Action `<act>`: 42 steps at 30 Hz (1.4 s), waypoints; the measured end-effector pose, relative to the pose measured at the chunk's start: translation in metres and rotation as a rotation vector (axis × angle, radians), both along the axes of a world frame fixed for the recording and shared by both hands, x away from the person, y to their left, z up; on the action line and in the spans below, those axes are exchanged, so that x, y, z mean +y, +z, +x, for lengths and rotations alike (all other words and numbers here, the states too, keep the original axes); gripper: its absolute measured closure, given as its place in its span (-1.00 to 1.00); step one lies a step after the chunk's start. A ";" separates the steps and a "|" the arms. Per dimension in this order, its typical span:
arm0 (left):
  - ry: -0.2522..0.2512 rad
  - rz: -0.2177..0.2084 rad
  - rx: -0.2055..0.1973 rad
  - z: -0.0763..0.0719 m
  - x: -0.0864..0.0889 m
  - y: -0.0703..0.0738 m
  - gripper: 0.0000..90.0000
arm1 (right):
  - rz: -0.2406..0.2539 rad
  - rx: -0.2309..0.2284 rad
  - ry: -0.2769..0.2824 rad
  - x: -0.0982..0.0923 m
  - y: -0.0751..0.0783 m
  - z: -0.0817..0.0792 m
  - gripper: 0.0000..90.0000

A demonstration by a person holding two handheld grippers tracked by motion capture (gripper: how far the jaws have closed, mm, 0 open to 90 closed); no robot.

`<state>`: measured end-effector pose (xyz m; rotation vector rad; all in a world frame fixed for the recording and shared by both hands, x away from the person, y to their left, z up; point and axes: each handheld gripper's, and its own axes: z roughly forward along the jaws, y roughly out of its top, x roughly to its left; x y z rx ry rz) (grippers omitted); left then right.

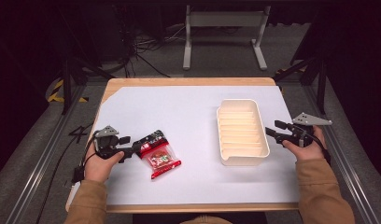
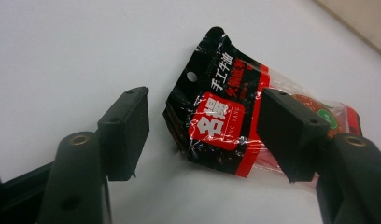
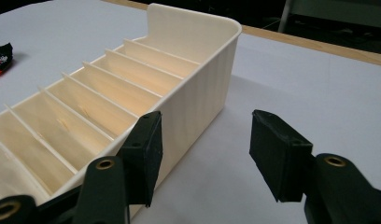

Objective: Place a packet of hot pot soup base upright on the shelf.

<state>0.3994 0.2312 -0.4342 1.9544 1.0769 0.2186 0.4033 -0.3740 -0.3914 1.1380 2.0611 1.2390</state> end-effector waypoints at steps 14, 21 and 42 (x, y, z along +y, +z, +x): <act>-0.011 0.043 0.047 0.004 -0.012 -0.011 -0.21 | 0.029 0.012 -0.034 -0.010 -0.001 0.000 -0.01; -0.020 0.050 0.049 0.004 -0.015 -0.014 -0.20 | 0.032 0.023 -0.044 -0.012 -0.002 0.000 -0.02; 0.019 0.064 0.023 0.002 -0.017 -0.021 0.69 | 0.029 0.027 -0.038 -0.011 -0.003 0.001 -0.01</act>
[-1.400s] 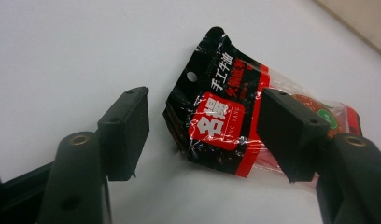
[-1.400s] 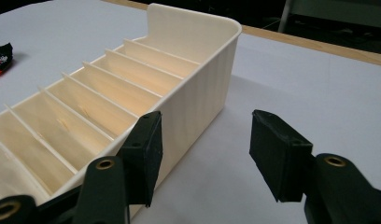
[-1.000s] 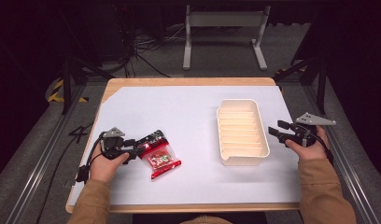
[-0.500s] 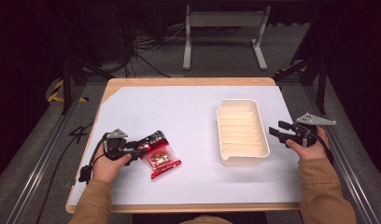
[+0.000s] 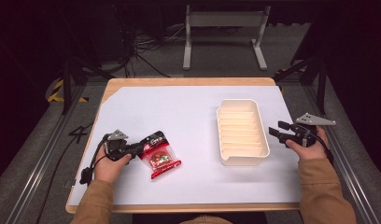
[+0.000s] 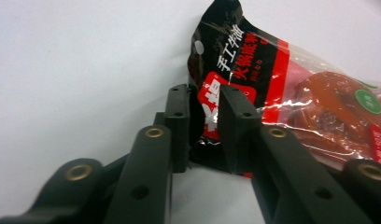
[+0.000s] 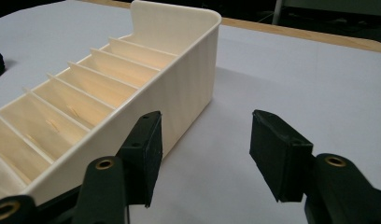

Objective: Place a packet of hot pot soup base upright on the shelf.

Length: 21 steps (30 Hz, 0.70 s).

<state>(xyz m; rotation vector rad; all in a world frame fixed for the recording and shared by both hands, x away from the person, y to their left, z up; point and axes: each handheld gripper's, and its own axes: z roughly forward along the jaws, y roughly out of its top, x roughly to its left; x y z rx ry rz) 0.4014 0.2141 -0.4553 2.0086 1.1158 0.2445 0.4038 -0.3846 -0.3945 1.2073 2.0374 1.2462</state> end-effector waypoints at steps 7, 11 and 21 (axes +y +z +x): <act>0.014 0.015 -0.030 -0.002 0.001 0.004 0.92 | -0.005 -0.008 0.001 0.000 0.001 0.000 0.02; 0.022 0.000 -0.045 -0.005 0.002 0.010 0.97 | -0.002 -0.016 0.000 -0.001 0.002 -0.001 0.04; -0.002 -0.042 -0.080 -0.017 0.004 0.037 0.98 | 0.027 -0.018 0.033 -0.004 0.010 -0.004 0.20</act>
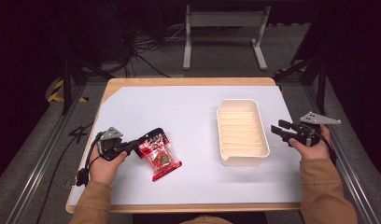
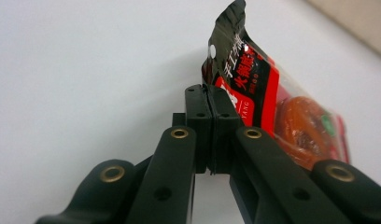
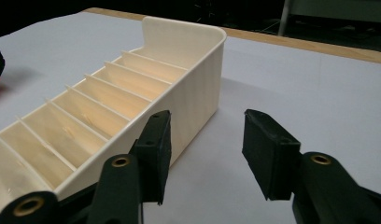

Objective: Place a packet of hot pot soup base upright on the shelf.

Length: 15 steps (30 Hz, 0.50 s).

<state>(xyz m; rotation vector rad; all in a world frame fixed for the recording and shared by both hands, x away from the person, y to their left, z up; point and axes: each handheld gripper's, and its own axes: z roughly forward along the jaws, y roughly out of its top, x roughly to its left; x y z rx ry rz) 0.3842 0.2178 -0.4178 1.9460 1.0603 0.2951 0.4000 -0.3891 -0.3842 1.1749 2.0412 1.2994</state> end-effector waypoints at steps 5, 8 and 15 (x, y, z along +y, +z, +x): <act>-0.016 -0.016 -0.027 -0.010 -0.004 0.018 0.98 | -0.006 0.002 0.020 0.001 0.006 -0.003 0.32; -0.037 -0.042 -0.046 -0.016 -0.007 0.029 0.98 | -0.007 0.007 0.032 0.002 0.009 -0.005 0.36; -0.093 -0.015 -0.093 -0.026 -0.016 0.047 0.98 | 0.000 0.004 0.065 0.007 0.017 -0.009 0.39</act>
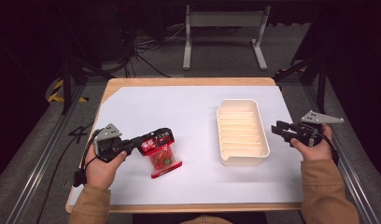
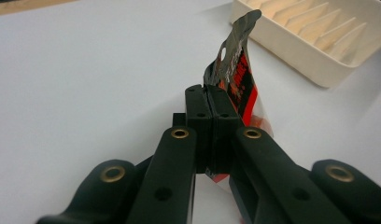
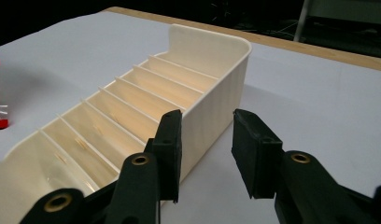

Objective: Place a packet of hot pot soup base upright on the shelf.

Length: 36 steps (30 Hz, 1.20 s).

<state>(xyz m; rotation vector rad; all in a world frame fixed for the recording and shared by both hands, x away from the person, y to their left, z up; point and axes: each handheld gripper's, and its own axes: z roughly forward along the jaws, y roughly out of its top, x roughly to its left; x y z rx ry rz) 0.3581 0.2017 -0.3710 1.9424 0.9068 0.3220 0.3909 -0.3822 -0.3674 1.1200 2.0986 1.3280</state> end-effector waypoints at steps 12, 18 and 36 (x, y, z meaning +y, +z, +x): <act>-0.116 0.082 -0.106 -0.028 -0.029 0.031 0.99 | 0.058 -0.036 0.091 0.015 0.021 -0.010 0.36; -0.156 0.107 -0.143 -0.038 -0.040 0.041 0.99 | 0.054 -0.051 0.141 0.028 0.028 -0.013 0.35; -0.247 0.054 -0.225 -0.059 -0.069 0.059 0.99 | 0.046 -0.073 0.404 0.096 0.048 -0.035 0.27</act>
